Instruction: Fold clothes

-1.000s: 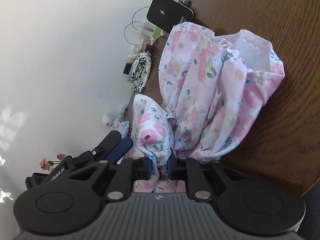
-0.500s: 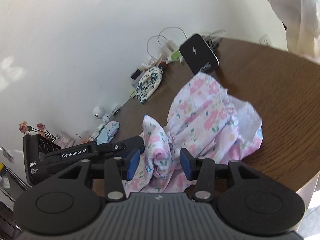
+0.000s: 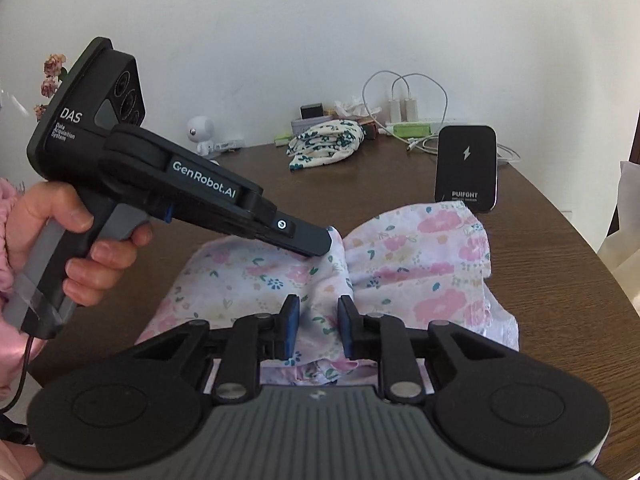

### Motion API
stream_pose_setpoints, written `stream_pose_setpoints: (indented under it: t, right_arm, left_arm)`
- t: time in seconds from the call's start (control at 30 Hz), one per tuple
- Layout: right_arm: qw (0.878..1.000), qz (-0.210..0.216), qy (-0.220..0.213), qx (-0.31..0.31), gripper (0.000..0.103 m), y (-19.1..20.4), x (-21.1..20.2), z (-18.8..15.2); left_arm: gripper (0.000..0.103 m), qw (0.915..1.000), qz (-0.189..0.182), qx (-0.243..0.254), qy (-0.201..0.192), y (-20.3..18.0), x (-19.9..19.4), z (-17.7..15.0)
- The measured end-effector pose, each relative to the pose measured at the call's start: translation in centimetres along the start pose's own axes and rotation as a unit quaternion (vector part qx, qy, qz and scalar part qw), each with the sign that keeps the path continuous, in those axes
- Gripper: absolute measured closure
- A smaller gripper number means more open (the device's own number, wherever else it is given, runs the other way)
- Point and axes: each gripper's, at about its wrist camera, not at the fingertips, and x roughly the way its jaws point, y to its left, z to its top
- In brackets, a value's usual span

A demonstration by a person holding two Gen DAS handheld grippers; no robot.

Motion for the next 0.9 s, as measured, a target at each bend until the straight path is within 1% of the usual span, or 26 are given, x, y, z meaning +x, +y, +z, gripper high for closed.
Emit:
stream_pose_setpoints:
  t: [0.2,0.3,0.37,0.4,0.47,0.5,0.57,0.63,0.7,0.77,0.9]
  right_arm:
    - [1.0,0.007,0.007,0.009,0.083,-0.4,0.6,-0.5]
    - [1.0,0.009,0.006,0.012,0.082,-0.4,0.8,-0.6]
    - [0.999,0.02,0.002,0.026,0.081,-0.8,0.5,-0.4]
    - [0.999,0.028,-0.006,0.035,0.08,-1.0,0.0,-0.3]
    - [0.998,0.035,-0.028,0.041,0.079,-1.2,-1.2,0.2]
    - [0.998,0.039,-0.039,0.041,0.079,-1.3,-1.9,0.4]
    - [0.998,0.044,-0.049,0.02,0.079,-0.7,-2.5,0.7]
    - [0.997,0.051,-0.052,-0.004,0.079,0.0,-2.8,0.9]
    - [0.998,0.047,-0.039,-0.024,0.079,0.7,-2.1,0.9]
    - [0.999,0.032,-0.019,-0.036,0.079,1.0,-1.1,0.6]
    - [0.999,0.017,0.012,-0.036,0.079,0.8,0.4,-0.2]
  left_arm:
    - [0.095,0.9998,0.006,-0.014,0.01,1.1,0.9,-0.9]
    - [0.094,0.9995,-0.002,-0.03,0.006,1.7,0.8,-1.0]
    - [0.094,0.9994,-0.006,-0.03,-0.015,1.5,-0.4,-0.9]
    - [0.09,0.9991,-0.007,-0.026,-0.031,1.2,-1.3,-0.9]
    - [0.084,0.9977,-0.019,-0.016,-0.064,0.8,-3.7,-1.1]
    - [0.082,0.997,-0.022,-0.012,-0.074,0.6,-4.8,-1.4]
    - [0.082,0.9963,-0.022,0.001,-0.083,0.2,-6.5,-2.3]
    - [0.082,0.9971,-0.011,0.019,-0.072,-0.2,-7.1,-3.4]
    - [0.083,0.9979,0.01,0.035,-0.053,-0.7,-6.9,-4.7]
    - [0.084,0.9975,0.024,0.045,-0.048,-0.9,-6.5,-5.9]
    - [0.084,0.9976,0.029,0.041,-0.047,-0.6,-5.9,-6.8]
